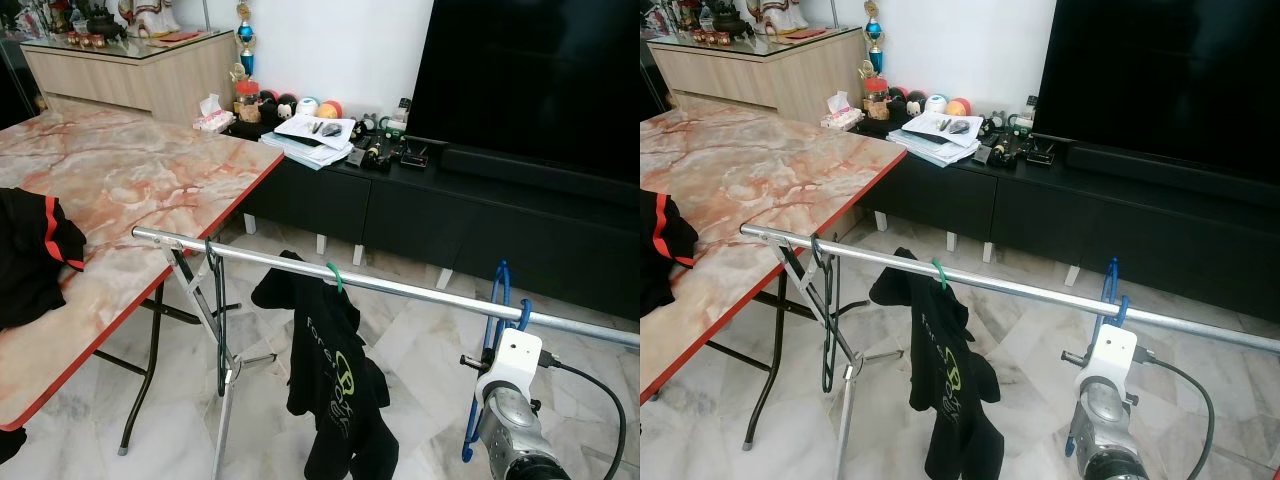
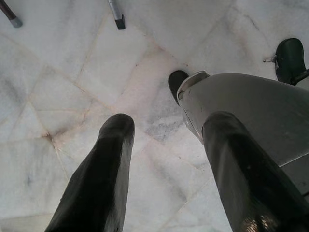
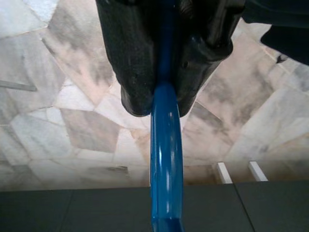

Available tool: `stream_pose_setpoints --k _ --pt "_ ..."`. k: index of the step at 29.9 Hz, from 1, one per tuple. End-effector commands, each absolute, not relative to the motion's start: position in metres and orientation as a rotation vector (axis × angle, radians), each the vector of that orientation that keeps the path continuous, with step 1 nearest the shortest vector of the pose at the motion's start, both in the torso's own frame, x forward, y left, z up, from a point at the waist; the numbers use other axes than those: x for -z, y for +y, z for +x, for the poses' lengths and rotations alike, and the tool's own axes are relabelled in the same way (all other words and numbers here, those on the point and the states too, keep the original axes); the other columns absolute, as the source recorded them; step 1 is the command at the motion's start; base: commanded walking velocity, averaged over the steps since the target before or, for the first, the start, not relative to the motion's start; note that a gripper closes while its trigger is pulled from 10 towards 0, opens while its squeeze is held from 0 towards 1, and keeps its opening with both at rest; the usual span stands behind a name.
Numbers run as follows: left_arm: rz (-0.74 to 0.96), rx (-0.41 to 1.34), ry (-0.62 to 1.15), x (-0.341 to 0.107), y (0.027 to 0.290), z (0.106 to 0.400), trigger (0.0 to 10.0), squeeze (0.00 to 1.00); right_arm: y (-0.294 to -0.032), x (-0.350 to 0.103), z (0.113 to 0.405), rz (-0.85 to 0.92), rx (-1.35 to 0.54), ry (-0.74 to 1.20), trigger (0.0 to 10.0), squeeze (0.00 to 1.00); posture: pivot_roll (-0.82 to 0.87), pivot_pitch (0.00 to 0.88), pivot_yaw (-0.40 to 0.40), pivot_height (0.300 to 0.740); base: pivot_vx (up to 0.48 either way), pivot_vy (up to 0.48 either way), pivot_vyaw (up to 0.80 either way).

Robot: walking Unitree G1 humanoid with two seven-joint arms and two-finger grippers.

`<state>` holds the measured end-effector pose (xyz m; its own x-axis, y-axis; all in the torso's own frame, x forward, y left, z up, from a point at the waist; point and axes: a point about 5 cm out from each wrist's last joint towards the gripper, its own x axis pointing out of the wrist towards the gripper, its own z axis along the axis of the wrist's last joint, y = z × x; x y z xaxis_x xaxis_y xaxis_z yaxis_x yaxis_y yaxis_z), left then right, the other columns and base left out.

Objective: Hang hanger

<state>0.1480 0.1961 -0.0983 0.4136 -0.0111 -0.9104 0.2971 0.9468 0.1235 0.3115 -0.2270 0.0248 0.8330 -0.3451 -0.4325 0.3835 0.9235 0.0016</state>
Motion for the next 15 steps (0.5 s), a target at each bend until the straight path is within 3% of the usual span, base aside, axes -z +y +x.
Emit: stream_pose_setpoints --k 1,2,3,9,15 --pt "0.273 0.247 1.187 0.104 0.188 0.135 10.0 0.00 -0.222 -0.013 0.303 0.114 0.377 0.491 10.0 0.00 0.02 0.000 -0.033 0.740 0.000 0.000 0.00" --pt "0.274 0.247 1.187 0.104 0.188 0.135 10.0 0.00 -0.221 -0.017 0.304 0.127 0.375 0.440 10.0 0.80 0.02 0.000 -0.033 0.740 0.000 0.000 0.00" --pt "0.274 0.247 1.187 0.104 0.188 0.135 10.0 0.00 -0.221 -0.018 0.305 0.125 0.374 0.424 10.0 0.84 0.01 0.000 -0.034 0.740 0.000 0.000 0.00" --pt "0.275 0.249 1.187 0.104 0.188 0.135 10.0 0.00 -0.219 -0.020 0.303 0.132 0.372 0.380 10.0 0.83 0.01 0.000 -0.035 0.740 0.000 0.000 0.00" --pt "0.274 0.254 1.184 0.104 0.187 0.136 10.0 0.00 -0.212 -0.029 0.294 0.153 0.298 0.218 10.0 0.80 0.01 0.000 -0.039 0.740 0.000 0.000 0.00"
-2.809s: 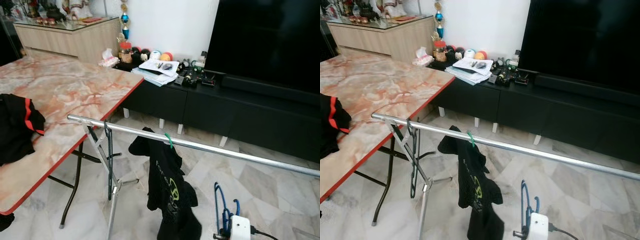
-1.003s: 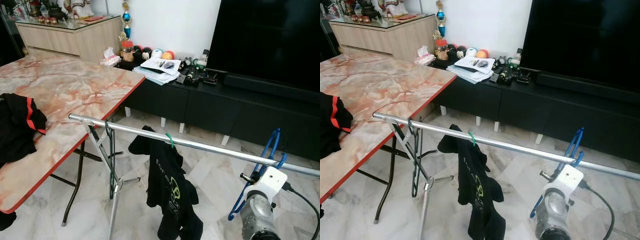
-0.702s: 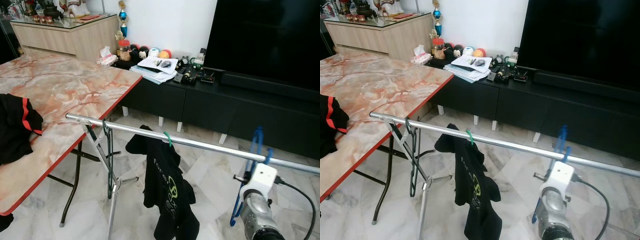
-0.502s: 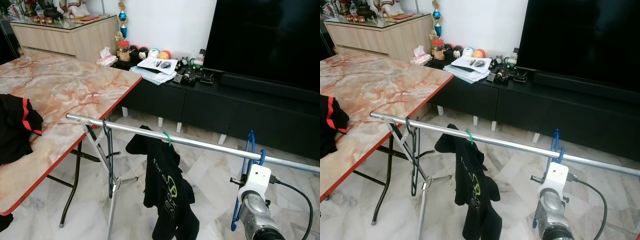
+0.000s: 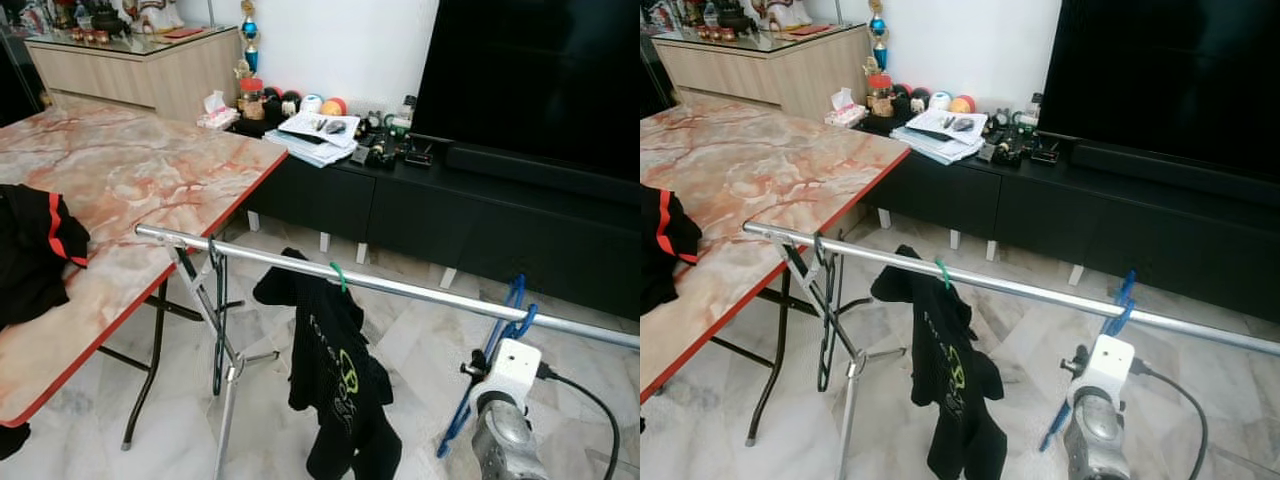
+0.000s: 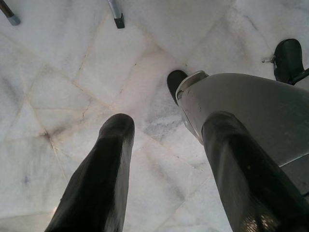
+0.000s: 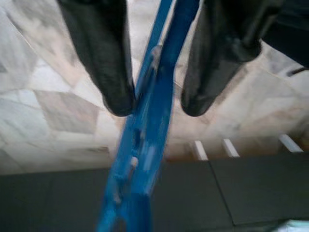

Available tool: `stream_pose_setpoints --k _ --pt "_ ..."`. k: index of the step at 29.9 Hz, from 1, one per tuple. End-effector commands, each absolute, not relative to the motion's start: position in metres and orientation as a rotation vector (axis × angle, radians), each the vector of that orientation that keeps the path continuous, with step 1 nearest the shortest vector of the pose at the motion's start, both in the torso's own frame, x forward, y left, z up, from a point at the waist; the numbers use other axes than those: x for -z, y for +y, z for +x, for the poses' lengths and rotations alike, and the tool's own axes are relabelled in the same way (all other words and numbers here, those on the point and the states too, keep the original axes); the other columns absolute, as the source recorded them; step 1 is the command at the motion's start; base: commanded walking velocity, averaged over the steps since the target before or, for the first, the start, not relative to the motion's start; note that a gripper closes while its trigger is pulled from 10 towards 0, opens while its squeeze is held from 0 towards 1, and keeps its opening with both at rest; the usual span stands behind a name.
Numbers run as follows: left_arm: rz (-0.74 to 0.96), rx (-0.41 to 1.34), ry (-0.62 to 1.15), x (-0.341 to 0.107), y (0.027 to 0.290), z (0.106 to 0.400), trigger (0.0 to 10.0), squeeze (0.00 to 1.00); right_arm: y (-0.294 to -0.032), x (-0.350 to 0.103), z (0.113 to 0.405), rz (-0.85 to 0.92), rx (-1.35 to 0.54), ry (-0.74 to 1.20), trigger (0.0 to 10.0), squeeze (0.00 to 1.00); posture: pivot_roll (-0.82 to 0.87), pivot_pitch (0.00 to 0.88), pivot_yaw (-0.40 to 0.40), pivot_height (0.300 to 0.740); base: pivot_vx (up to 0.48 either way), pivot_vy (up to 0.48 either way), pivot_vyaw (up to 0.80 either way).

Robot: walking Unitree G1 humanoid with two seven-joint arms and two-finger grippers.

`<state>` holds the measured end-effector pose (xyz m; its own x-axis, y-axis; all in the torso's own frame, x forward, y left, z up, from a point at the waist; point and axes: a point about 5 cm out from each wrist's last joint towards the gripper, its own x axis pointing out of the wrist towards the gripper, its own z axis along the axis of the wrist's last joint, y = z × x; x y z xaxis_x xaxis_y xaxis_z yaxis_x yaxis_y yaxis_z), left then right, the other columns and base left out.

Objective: Hang hanger

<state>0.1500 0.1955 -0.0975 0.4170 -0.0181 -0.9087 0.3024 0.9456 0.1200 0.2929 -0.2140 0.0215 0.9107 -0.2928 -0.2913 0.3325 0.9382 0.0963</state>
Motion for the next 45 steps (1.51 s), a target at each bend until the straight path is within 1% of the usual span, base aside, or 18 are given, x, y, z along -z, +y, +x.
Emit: stream_pose_setpoints --k 1,6,8,9,10,11,17,19,23,25,27,30,31,35,36,37,41,45 --pt "0.274 0.254 1.184 0.104 0.187 0.136 10.0 0.00 -0.212 -0.029 0.294 0.153 0.298 0.218 10.0 0.80 0.01 0.000 -0.039 0.740 0.000 0.000 0.00" --pt "0.274 0.256 1.186 0.104 0.187 0.136 10.0 0.00 -0.211 -0.037 0.288 0.128 0.261 0.140 10.0 0.74 0.00 0.000 -0.037 0.740 0.000 0.000 0.00" --pt "0.274 0.260 1.187 0.104 0.187 0.136 10.0 0.00 -0.211 -0.038 0.283 0.119 0.253 0.122 10.0 0.33 0.00 0.000 -0.037 0.740 0.000 0.000 0.00" --pt "0.274 0.261 1.188 0.104 0.187 0.136 10.0 0.00 -0.211 -0.038 0.280 0.117 0.253 0.117 10.0 0.21 0.00 0.000 -0.037 0.740 0.000 0.000 0.00" --pt "0.274 0.261 1.188 0.104 0.187 0.136 10.0 0.00 -0.211 -0.038 0.280 0.117 0.253 0.117 10.0 0.21 0.00 0.000 -0.037 0.740 0.000 0.000 0.00" --pt "0.274 0.261 1.187 0.104 0.187 0.136 10.0 0.00 -0.211 -0.039 0.277 0.115 0.251 0.110 10.0 0.00 0.01 0.000 -0.041 0.740 0.000 0.000 0.00" --pt "0.275 0.260 1.185 0.104 0.188 0.136 10.0 0.00 -0.218 -0.044 0.250 0.064 0.302 0.060 10.0 0.00 0.00 0.000 -0.043 0.740 0.000 0.000 0.00" --pt "0.277 0.261 1.185 0.104 0.188 0.136 10.0 0.00 -0.226 -0.045 0.241 0.038 0.379 0.061 10.0 0.00 0.00 0.000 -0.043 0.740 0.000 0.000 0.00" --pt "0.280 0.262 1.184 0.103 0.188 0.137 10.0 0.00 -0.255 -0.033 0.218 0.074 0.670 0.134 10.0 0.00 0.00 0.000 -0.041 0.740 0.000 0.000 0.00" --pt "0.280 0.262 1.183 0.103 0.188 0.137 10.0 0.00 -0.260 -0.028 0.214 0.093 0.715 0.165 10.0 0.00 0.00 0.000 -0.041 0.740 0.000 0.000 0.00" --pt "0.280 0.263 1.180 0.103 0.188 0.137 10.0 0.00 -0.269 -0.002 0.205 0.176 0.811 0.302 10.0 0.00 0.00 0.000 -0.041 0.740 0.000 0.000 0.00" --pt "0.275 0.256 1.176 0.103 0.188 0.138 10.0 0.00 -0.267 0.023 0.204 0.248 0.822 0.490 10.0 0.00 -0.01 0.000 -0.039 0.740 0.000 0.000 0.00" --pt "0.275 0.256 1.176 0.103 0.188 0.138 10.0 0.00 -0.267 0.023 0.204 0.248 0.822 0.490 10.0 0.00 -0.01 0.000 -0.039 0.740 0.000 0.000 0.00" --pt "0.280 0.254 1.177 0.103 0.188 0.138 10.0 0.00 -0.246 0.040 0.214 0.214 0.599 0.605 10.0 0.00 -0.01 0.000 -0.033 0.740 0.000 0.000 0.00" --pt "0.278 0.249 1.178 0.103 0.187 0.138 10.0 0.00 -0.233 0.049 0.214 0.110 0.440 0.669 10.0 0.00 0.00 0.000 -0.033 0.740 0.000 0.000 0.00" --pt "0.277 0.247 1.178 0.103 0.187 0.138 10.0 0.00 -0.229 0.052 0.212 0.073 0.389 0.693 10.0 0.00 0.00 0.000 -0.033 0.740 0.000 0.000 0.00" --pt "0.262 0.207 1.173 0.104 0.188 0.137 10.0 0.00 -0.210 0.076 0.185 -0.018 0.162 0.873 10.0 0.00 0.04 0.000 -0.043 0.740 0.000 0.000 0.00" --pt "0.252 0.181 1.171 0.104 0.189 0.135 10.0 0.00 -0.212 0.086 0.167 -0.025 0.183 0.954 10.0 0.00 0.05 0.000 -0.039 0.740 0.000 0.000 0.00"
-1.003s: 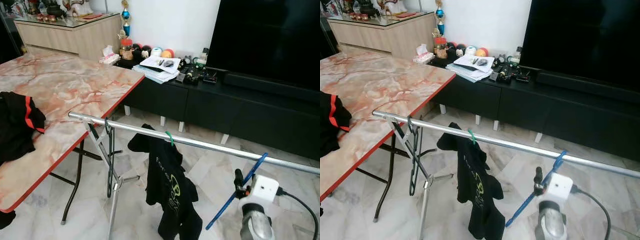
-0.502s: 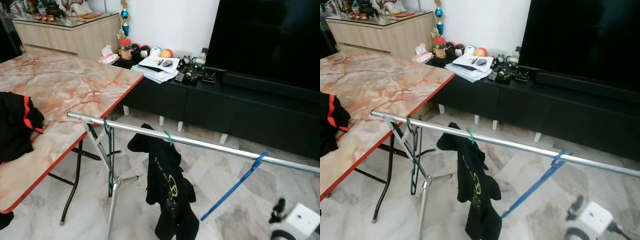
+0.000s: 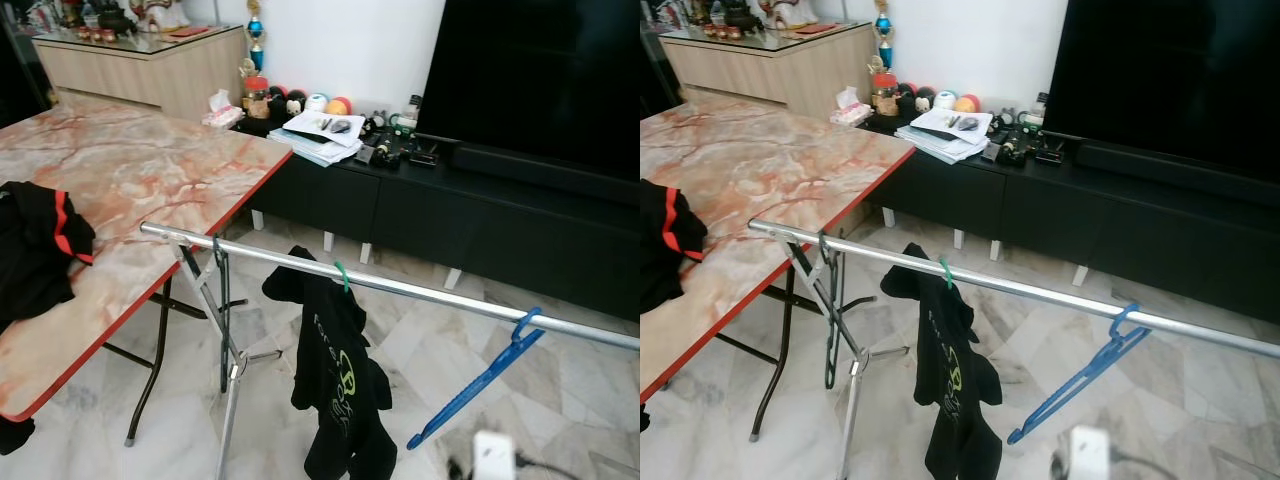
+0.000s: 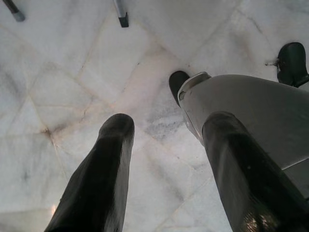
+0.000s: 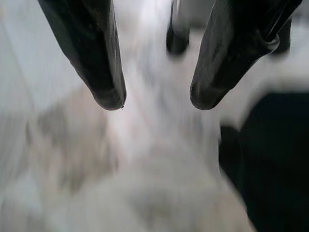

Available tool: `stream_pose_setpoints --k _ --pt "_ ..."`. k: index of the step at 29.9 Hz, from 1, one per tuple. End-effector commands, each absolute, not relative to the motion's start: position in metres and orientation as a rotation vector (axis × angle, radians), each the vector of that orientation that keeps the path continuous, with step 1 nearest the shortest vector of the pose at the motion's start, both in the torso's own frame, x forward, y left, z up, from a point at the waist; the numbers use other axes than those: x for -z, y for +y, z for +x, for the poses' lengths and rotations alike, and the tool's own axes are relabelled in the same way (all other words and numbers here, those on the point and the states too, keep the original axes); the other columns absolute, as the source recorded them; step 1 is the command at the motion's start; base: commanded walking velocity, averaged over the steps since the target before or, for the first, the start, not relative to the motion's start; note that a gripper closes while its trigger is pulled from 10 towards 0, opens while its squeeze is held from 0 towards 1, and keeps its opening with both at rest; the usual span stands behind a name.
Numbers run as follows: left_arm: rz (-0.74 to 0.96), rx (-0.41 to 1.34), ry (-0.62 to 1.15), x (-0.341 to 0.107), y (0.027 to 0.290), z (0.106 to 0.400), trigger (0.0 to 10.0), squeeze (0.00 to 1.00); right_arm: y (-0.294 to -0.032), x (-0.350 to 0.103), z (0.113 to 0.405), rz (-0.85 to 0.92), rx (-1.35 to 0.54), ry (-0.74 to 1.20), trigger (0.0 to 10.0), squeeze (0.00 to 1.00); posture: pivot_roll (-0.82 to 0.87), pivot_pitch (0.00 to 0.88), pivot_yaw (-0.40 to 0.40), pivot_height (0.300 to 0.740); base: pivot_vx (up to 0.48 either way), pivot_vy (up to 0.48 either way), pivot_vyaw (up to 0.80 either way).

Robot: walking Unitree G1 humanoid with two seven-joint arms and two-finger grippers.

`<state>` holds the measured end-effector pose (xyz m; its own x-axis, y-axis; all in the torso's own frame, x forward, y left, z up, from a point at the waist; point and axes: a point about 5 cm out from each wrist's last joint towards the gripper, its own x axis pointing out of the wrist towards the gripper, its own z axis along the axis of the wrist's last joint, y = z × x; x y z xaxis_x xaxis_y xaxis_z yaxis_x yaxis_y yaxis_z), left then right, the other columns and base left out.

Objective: Hang hanger

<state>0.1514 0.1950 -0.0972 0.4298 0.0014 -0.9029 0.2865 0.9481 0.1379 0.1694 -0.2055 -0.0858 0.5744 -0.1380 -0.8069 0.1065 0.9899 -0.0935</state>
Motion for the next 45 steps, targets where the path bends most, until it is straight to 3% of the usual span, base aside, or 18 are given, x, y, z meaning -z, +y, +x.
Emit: stream_pose_setpoints --k 1,33,45 --pt "0.254 0.181 1.171 0.104 0.190 0.135 10.0 0.00 -0.212 0.086 0.167 -0.017 0.191 0.953 10.0 0.00 0.05 0.000 -0.039 0.740 0.000 0.000 0.00" --pt "0.267 0.196 1.166 0.104 0.192 0.135 10.0 0.00 -0.205 0.086 0.173 0.058 0.142 0.951 10.0 0.00 0.01 0.000 -0.011 0.740 0.000 0.000 0.00" --pt "0.258 0.191 1.163 0.103 0.192 0.136 10.0 0.00 -0.210 0.091 0.157 0.051 0.147 0.968 10.0 0.00 0.01 0.002 -0.012 0.740 0.000 0.000 0.00"
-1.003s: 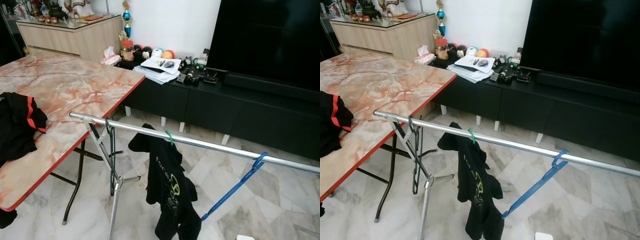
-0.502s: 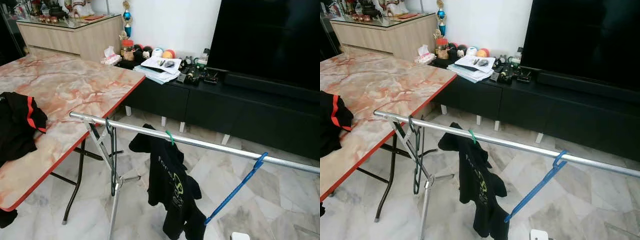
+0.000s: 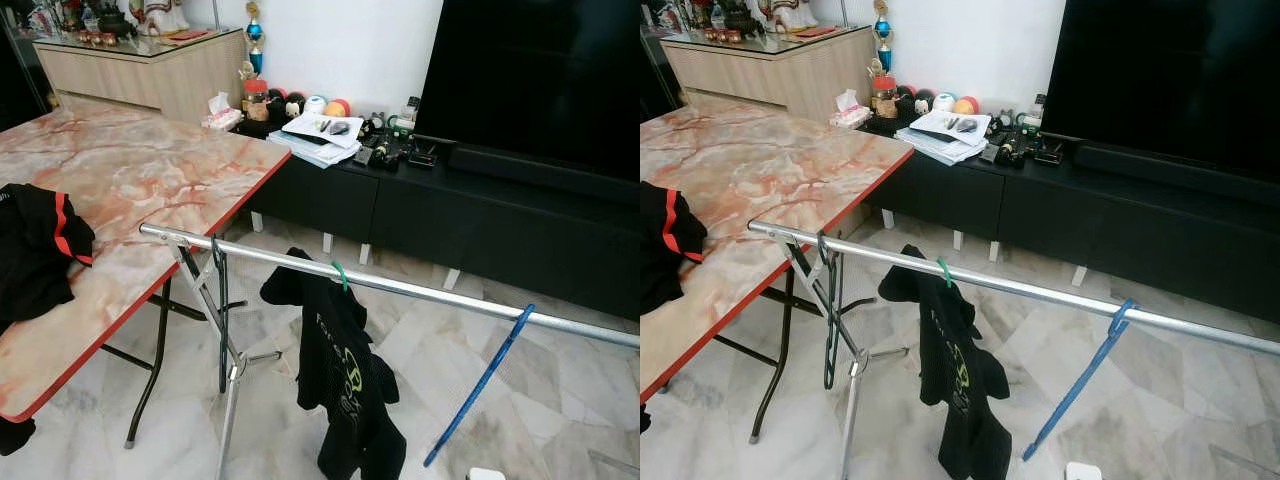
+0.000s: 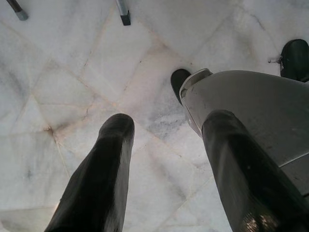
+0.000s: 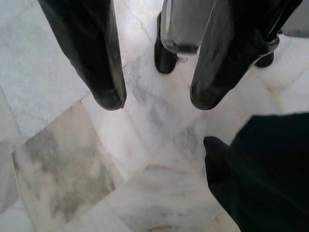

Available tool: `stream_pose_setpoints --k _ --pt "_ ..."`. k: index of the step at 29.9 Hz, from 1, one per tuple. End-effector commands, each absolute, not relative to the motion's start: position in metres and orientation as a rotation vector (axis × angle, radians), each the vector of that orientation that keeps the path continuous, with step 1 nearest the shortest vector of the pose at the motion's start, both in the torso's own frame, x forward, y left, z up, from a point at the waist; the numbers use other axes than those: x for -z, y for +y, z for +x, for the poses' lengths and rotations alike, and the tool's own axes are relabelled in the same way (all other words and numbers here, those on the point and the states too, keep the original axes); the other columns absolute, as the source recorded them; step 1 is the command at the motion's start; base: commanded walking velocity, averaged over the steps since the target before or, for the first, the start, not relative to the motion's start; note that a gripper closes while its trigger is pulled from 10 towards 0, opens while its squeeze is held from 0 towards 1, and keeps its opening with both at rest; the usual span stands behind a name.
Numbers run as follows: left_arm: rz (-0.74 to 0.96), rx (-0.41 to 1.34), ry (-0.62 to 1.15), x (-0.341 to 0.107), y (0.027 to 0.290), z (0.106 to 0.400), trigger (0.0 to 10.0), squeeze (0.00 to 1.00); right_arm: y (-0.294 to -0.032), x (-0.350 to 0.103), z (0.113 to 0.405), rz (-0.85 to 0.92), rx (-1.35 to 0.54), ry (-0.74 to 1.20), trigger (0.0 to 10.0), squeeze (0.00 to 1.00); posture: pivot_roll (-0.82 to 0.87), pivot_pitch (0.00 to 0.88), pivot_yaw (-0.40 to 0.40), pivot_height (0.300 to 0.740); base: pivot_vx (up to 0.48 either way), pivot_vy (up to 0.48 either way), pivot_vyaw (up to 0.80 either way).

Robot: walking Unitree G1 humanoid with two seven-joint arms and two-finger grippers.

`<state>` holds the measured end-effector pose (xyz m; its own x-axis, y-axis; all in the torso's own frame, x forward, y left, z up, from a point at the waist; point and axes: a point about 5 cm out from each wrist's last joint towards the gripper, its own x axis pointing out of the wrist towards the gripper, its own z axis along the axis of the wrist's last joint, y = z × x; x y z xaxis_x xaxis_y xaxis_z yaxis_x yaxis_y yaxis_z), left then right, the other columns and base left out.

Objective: Hang hanger

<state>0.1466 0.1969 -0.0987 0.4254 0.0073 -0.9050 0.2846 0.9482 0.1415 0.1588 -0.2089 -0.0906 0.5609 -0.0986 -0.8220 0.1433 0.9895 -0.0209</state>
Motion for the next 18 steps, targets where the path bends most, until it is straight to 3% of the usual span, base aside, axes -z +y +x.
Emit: stream_pose_setpoints --k 1,18 --pt "0.258 0.191 1.163 0.1034 0.1916 0.1358 10.0 0.00 -0.2105 0.0912 0.1565 0.051 0.147 0.968 10.0 0.00 0.01 0.002 -0.012 0.740 0.000 0.000 0.00" --pt "0.252 0.194 1.161 0.1035 0.1905 0.1358 10.0 0.00 -0.2089 0.0916 0.1557 0.042 0.132 0.966 10.0 0.00 0.02 0.003 -0.014 0.740 -0.245 0.000 0.00"
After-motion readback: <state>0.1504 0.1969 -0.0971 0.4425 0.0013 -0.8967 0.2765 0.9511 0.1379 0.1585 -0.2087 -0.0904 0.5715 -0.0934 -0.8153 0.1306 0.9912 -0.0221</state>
